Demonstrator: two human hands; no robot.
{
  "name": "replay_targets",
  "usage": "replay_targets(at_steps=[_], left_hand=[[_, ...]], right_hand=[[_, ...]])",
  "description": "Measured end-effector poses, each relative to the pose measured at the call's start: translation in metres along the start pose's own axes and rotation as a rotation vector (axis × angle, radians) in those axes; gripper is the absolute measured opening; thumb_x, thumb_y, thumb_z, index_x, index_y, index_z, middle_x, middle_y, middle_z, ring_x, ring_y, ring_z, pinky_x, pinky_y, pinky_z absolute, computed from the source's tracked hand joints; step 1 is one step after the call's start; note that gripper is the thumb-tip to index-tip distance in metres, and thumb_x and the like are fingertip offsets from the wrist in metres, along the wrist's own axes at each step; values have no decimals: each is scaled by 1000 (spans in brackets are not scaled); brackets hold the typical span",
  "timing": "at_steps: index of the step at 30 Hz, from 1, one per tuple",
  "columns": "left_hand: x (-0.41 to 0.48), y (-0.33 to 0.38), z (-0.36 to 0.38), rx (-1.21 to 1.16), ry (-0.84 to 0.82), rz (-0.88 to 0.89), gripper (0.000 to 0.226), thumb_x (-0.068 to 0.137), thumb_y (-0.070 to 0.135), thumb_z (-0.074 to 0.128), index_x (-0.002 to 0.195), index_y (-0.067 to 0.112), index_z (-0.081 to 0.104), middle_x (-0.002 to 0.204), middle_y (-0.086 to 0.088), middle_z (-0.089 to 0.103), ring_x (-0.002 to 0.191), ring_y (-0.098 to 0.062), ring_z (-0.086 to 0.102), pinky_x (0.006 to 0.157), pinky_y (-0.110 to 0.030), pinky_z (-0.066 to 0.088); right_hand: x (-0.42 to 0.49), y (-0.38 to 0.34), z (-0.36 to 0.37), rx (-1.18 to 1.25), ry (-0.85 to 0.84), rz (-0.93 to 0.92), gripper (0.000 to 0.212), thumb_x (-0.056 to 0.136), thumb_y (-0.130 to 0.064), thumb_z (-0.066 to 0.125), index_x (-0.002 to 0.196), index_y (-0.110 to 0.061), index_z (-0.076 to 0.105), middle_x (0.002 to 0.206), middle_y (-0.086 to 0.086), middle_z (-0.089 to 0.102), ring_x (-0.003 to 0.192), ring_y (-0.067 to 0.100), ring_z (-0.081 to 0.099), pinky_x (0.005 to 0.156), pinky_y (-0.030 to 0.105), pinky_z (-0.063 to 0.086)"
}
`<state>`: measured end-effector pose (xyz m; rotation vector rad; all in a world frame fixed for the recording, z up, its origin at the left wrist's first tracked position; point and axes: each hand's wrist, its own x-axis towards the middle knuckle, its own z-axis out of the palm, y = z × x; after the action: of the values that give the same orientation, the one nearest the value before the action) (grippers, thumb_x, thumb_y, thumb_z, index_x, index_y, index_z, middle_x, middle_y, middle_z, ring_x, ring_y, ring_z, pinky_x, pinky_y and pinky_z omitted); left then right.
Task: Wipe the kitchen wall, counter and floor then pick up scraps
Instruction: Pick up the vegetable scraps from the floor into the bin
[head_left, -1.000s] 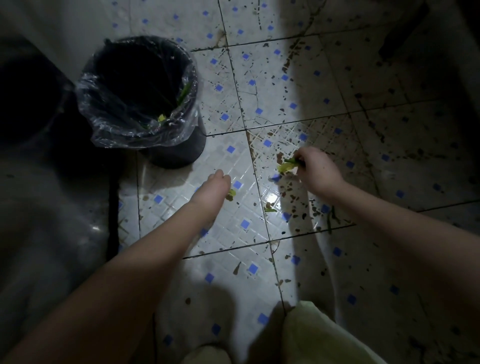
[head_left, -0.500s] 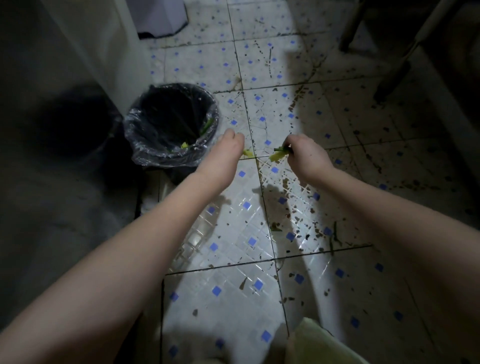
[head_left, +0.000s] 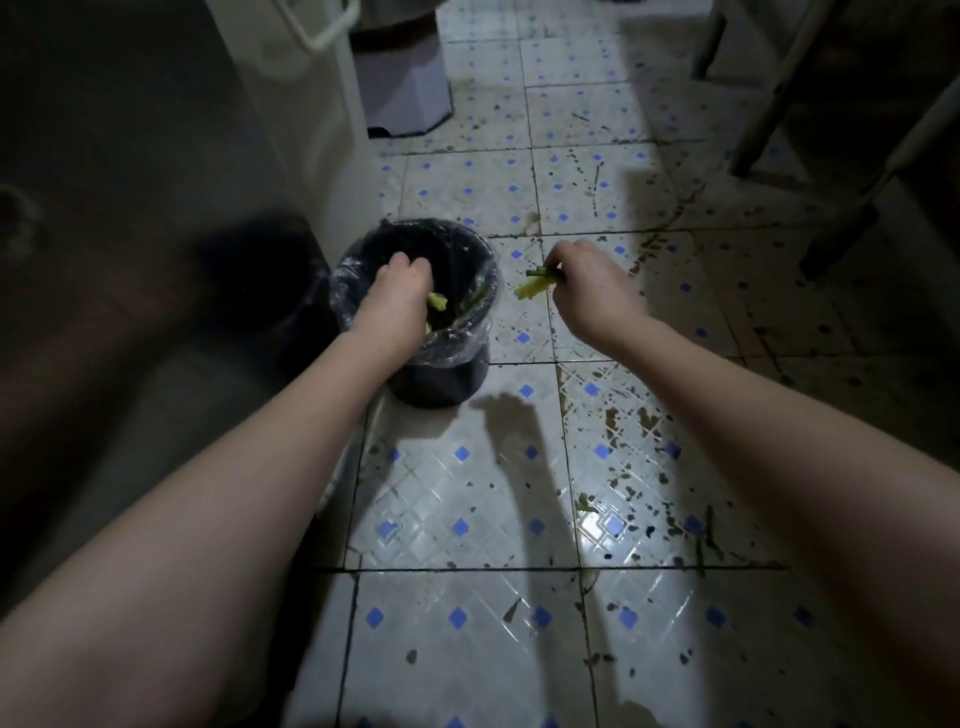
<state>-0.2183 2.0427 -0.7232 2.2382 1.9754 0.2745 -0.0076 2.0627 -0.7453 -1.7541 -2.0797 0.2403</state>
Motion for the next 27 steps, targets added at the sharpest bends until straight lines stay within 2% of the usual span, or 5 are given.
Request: replay_targets(at_steps=[8, 14, 18, 23, 27], left_hand=[[-1, -19, 4, 3, -90, -58, 43, 83, -11, 50, 123, 2, 47, 123, -19, 44, 114, -37, 46, 96, -48, 44], [-10, -37, 1, 171, -66, -142, 39, 89, 12, 52, 127, 8, 47, 127, -17, 48, 118, -37, 46, 93, -45, 40], [-20, -47, -3, 137, -61, -180, 39, 88, 12, 49, 127, 9, 47, 130, -17, 47, 119, -38, 46, 95, -46, 40], [-23, -49, -12, 112, -29, -201, 39, 88, 6, 48, 126, 8, 48, 130, -17, 47, 118, -38, 46, 94, -45, 41], [-21, -42, -14, 115, -23, -190, 39, 88, 6, 47, 127, 9, 47, 130, -17, 47, 119, -37, 46, 94, -45, 40]], right_hand=[[19, -34, 11, 46, 0, -88, 25, 86, -1, 44, 106, -12, 57, 107, 10, 56, 96, 30, 52, 73, 41, 46], [34, -57, 22, 80, -15, -144, 26, 86, -3, 45, 109, -10, 54, 109, 14, 54, 95, 34, 52, 71, 39, 41], [42, -81, 30, 126, -28, -165, 31, 85, 0, 44, 112, -10, 54, 111, 12, 54, 96, 31, 53, 69, 36, 40], [41, -92, 32, 186, -147, -168, 46, 78, 6, 49, 121, -10, 53, 122, 13, 54, 111, 31, 51, 90, 42, 46], [34, -80, 31, 131, -143, -141, 43, 80, 6, 49, 119, -13, 54, 120, 10, 54, 108, 29, 53, 83, 41, 49]])
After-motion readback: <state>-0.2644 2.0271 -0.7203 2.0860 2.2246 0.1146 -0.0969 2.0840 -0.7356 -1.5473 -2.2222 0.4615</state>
